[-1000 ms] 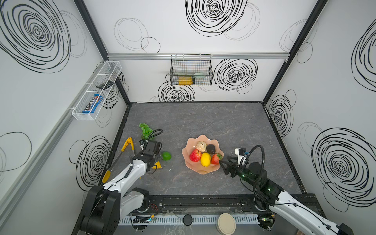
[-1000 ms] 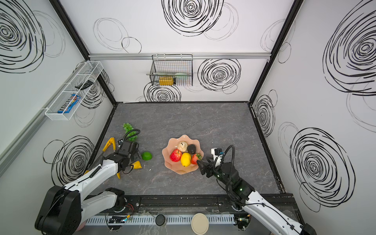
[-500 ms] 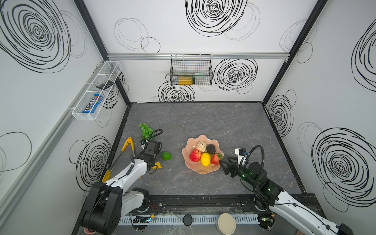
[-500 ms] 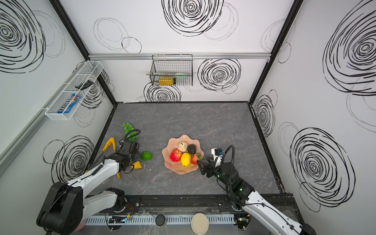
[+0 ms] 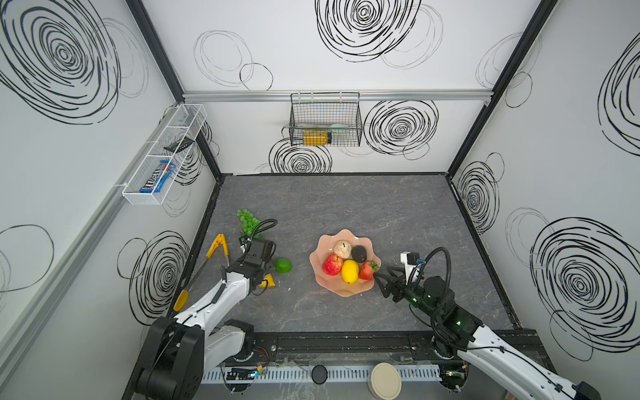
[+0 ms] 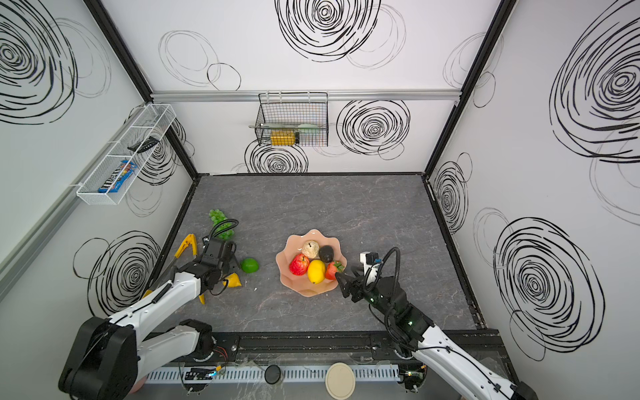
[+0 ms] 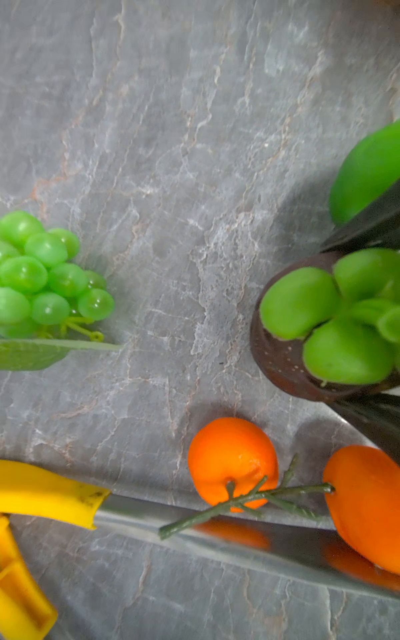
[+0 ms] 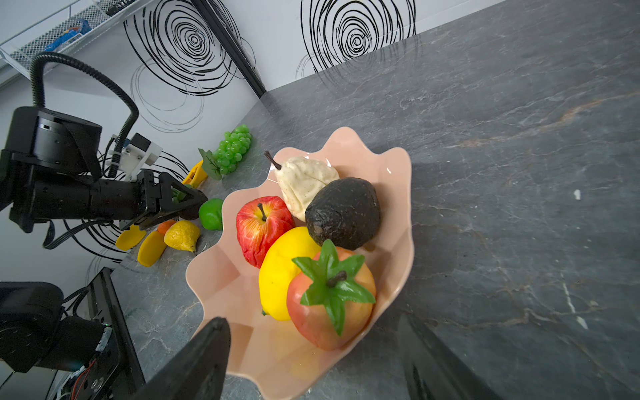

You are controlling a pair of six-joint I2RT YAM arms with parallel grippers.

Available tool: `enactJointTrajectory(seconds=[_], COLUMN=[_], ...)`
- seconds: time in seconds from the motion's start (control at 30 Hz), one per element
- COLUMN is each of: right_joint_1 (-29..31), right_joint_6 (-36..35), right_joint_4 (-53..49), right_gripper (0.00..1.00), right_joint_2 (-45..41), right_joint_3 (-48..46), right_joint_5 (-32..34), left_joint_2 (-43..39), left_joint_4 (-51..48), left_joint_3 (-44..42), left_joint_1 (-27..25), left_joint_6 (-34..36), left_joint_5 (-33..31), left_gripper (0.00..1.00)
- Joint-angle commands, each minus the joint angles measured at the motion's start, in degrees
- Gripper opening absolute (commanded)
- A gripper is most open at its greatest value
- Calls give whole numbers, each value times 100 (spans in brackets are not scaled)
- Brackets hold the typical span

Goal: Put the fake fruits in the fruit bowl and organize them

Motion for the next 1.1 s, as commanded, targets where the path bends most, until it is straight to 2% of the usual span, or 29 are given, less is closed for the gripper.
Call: enactJointTrajectory(seconds=[0.0,0.2,0.33,0.47,0.73,1.07], right_joint_1=[-23,-28,-32,-33,-42,-50], right_joint_6=[-23,-24,-18,-9,-7,-2], right_joint_4=[114,112,93,70,37,28], right_gripper=[80,80,80,80,80,81], right_joint_2=[-50,-41,-60,-104,-177,-195], right_joint_3=[-61,-66,-64,-62,-71,-71], right_joint_5=[62,65,63,73,78,84], left_joint_2=[-161,453,1086,1605,2483,3012], left_joint_4=[-228,-826,-1005,-961,-1060,-1040], left_joint_3=[724,2255,3084,3523,4006,4113], left_joint_1=[-326,-1409,-2005,-2431,-2899,-2899], left_joint_6=[173,646,882,939,962,1029], left_joint_5=[-227,-303,110,431,749,921], left_gripper=[61,61,62,62,62,63])
